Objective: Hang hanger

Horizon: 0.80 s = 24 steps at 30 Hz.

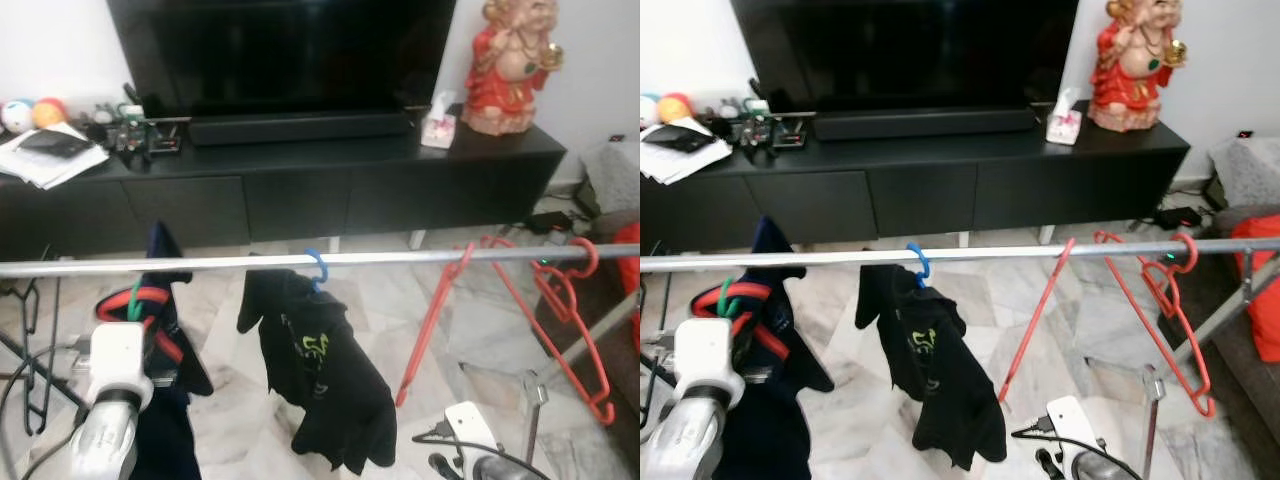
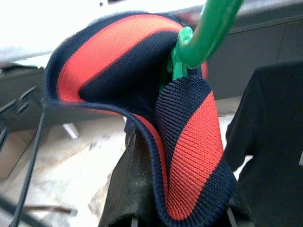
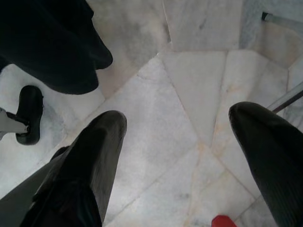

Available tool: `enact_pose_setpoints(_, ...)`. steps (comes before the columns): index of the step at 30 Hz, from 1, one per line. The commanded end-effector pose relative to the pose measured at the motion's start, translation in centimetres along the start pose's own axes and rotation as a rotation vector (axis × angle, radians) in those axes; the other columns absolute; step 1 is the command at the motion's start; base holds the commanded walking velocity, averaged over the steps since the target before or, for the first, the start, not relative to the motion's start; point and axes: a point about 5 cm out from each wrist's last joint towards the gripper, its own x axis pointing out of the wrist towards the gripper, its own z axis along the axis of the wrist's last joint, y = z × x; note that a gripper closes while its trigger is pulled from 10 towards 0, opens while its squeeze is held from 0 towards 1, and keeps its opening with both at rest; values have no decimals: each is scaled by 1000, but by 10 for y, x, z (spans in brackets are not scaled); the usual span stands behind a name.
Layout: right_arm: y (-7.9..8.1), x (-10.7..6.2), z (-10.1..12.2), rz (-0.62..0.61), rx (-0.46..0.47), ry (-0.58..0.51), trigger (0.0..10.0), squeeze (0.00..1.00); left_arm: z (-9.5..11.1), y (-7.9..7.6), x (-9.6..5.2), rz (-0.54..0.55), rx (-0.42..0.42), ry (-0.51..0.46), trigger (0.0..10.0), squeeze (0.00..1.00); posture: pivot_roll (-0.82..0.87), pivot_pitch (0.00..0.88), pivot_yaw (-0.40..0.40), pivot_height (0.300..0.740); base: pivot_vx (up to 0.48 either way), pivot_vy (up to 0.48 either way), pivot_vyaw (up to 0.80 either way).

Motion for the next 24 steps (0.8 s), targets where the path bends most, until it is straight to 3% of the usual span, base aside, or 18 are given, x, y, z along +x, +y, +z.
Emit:
enact_pose_setpoints(1, -1, 0, 0, -1, 3, -1, 10000, 0, 7, -2, 6, -16, 16, -27, 10000, 0, -85, 0, -24, 740, 0, 0, 0)
enact_pose_setpoints(8, 1, 0, 1, 3, 11, -4, 10000, 0, 7, -2, 32, -30, 44, 17, 10000, 0, -88, 0, -21, 740, 0, 0, 0)
enact_pose_setpoints(11, 1, 0, 1, 5, 10, -3, 10000, 0, 6, 0, 36, -25, 46, 33, 10000, 0, -88, 0, -20, 740, 0, 0, 0)
enact_pose_setpoints(14, 1, 0, 1, 6, 9, -2, 10000, 0, 2, 1, 36, -26, 50, 65, 10000, 0, -88, 0, -20, 740, 0, 0, 0)
enact_pose_setpoints(18, 1, 0, 1, 8, 6, -1, 10000, 0, -20, 3, 32, -31, 93, 196, 10000, 0, -81, 0, -24, 740, 0, 0, 0)
enact_pose_setpoints(24, 1, 0, 1, 9, 3, 0, 10000, 0, -27, 8, 24, 4, 47, 217, 10000, 0, -82, 0, -24, 740, 0, 0, 0)
